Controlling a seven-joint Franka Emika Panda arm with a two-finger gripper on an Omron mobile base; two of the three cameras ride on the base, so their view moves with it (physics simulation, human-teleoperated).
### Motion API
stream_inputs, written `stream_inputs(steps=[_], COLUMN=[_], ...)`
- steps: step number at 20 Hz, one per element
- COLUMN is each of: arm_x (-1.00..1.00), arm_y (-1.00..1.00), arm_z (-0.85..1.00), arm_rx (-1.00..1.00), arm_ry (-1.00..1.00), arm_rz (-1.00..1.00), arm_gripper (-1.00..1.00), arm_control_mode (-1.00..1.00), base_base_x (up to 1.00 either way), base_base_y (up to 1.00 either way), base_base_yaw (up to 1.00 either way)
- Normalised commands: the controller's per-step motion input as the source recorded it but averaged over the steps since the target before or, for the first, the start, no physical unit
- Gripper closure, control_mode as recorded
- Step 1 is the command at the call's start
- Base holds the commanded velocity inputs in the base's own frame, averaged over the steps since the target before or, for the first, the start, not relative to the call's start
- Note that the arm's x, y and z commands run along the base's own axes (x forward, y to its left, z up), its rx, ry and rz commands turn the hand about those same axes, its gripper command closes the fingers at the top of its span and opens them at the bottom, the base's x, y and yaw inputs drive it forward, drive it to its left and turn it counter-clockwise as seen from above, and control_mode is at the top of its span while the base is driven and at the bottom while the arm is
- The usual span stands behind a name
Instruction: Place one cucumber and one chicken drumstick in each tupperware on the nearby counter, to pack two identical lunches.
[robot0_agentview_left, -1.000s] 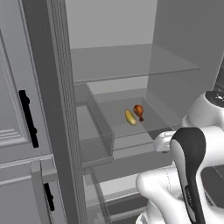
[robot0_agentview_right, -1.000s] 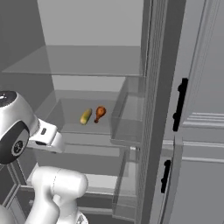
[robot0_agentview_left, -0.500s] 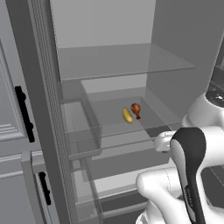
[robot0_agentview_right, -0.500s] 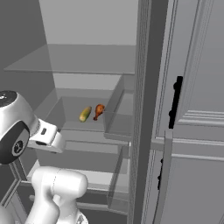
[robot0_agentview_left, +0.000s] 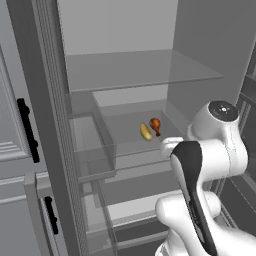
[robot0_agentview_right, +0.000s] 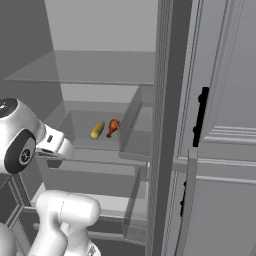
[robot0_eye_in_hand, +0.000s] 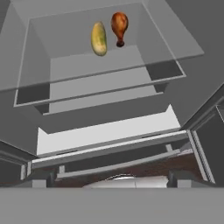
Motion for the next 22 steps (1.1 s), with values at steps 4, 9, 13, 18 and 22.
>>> stream_inputs(steps=[4, 9, 13, 18, 22], arm_x=[0.91, 0.94, 0.98, 0.82, 0.76], arm_y=[0.06, 0.02, 0.00, 0.03, 0.00], arm_z=[0.00, -0.37, -0.39, -0.04, -0.05], arm_rx=[0.00, -0.01, 0.00, 0.00, -0.01], arm_ry=[-0.02, 0.01, 0.01, 0.05, 0.03], arm_rz=[0.00, 0.01, 0.00, -0.01, 0.00], arm_gripper=[-1.00, -1.00, -1.00, -1.00, -1.00], arm_control_mode=[-1.00, -1.00, -1.00, -1.00, -1.00], base_base_x=[0.00, 0.00, 0.00, 0.00, 0.00], base_base_y=[0.00, 0.00, 0.00, 0.00, 0.00], base_base_yaw=[0.00, 0.00, 0.00, 0.00, 0.00])
